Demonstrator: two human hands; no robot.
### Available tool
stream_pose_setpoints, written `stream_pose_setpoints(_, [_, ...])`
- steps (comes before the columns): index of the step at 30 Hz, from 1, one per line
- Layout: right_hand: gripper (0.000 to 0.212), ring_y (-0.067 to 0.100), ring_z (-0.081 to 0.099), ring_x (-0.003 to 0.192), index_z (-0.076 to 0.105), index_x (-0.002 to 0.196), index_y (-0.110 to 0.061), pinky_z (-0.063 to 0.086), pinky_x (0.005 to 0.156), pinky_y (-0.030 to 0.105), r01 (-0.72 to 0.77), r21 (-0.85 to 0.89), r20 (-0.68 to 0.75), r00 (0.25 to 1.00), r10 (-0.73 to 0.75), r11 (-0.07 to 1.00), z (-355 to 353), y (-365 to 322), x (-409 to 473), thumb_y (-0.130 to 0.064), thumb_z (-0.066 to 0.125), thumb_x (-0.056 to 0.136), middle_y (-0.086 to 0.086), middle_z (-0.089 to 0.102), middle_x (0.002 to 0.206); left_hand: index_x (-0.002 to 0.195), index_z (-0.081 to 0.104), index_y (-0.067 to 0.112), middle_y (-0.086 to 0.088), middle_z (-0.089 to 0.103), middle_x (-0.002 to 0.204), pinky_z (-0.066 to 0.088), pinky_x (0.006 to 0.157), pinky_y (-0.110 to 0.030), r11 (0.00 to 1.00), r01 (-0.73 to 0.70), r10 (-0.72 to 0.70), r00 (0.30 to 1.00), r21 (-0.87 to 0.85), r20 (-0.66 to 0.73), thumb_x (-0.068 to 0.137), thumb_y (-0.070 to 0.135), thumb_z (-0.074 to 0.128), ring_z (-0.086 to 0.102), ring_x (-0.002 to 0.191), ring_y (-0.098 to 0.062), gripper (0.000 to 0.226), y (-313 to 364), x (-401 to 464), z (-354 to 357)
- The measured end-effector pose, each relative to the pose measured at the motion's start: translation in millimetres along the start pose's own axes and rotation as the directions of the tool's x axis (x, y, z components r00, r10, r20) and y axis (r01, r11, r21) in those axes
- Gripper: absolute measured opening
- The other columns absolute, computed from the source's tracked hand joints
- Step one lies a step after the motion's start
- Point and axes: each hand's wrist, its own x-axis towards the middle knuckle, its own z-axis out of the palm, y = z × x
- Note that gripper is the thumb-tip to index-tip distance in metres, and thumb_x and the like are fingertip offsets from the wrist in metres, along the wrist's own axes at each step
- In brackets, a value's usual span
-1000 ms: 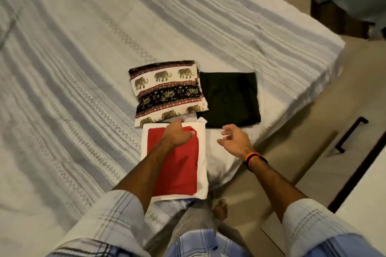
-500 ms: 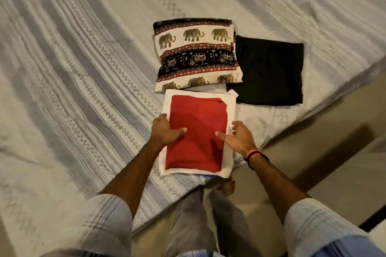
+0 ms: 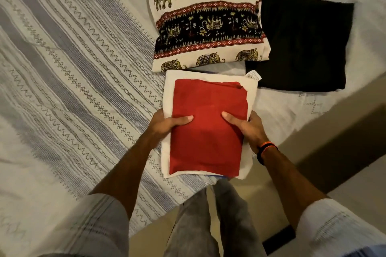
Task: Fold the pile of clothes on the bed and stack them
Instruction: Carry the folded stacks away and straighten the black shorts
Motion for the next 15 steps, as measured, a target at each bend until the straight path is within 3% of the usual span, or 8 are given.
stream_pose_setpoints(2, [0.114, 0.017, 0.065, 0.106, 0.050, 0.134, -0.027, 0.054, 0.096, 0.045, 0.000, 0.038, 0.032, 0.999, -0.001, 0.999, 6, 0, 2, -0.069, 0.090, 0.036, -0.007, 0.065, 0.123, 0.123, 0.064, 0.013, -0.004, 0.073, 0.112, 0.056, 0.090, -0.037, 1.000, 0.000, 0.001, 0.999, -0.024, 0.045, 0.072, 0.009, 0.084, 0.071, 0.102, -0.021, 0.054, 3, -2, -1])
stream_pose_setpoints(5, [0.115, 0.017, 0.064, 0.110, 0.048, 0.137, -0.030, 0.052, 0.099, 0.046, 0.013, 0.068, 0.050, 0.999, -0.016, 0.998, 12, 0, 4, -0.069, 0.090, 0.038, -0.009, 0.064, 0.126, 0.124, 0.064, 0.012, -0.006, 0.073, 0.112, 0.057, 0.089, -0.039, 0.998, 0.031, -0.026, 0.995, -0.056, 0.097, 0.076, 0.010, 0.080, 0.071, 0.102, -0.024, 0.051, 3, -1, 0])
stream_pose_setpoints(15, [0.091, 0.015, 0.067, 0.106, 0.057, 0.133, -0.025, 0.054, 0.097, 0.043, 0.083, 0.209, 0.022, 0.996, -0.090, 0.974, 7, -9, -36, -0.052, 0.092, 0.053, -0.008, 0.068, 0.120, 0.121, 0.066, 0.012, -0.006, 0.074, 0.110, 0.056, 0.090, -0.042, 0.991, -0.031, 0.040, 0.997, -0.131, 0.061, 0.064, 0.016, 0.086, 0.071, 0.101, -0.026, 0.060, 9, -31, 9])
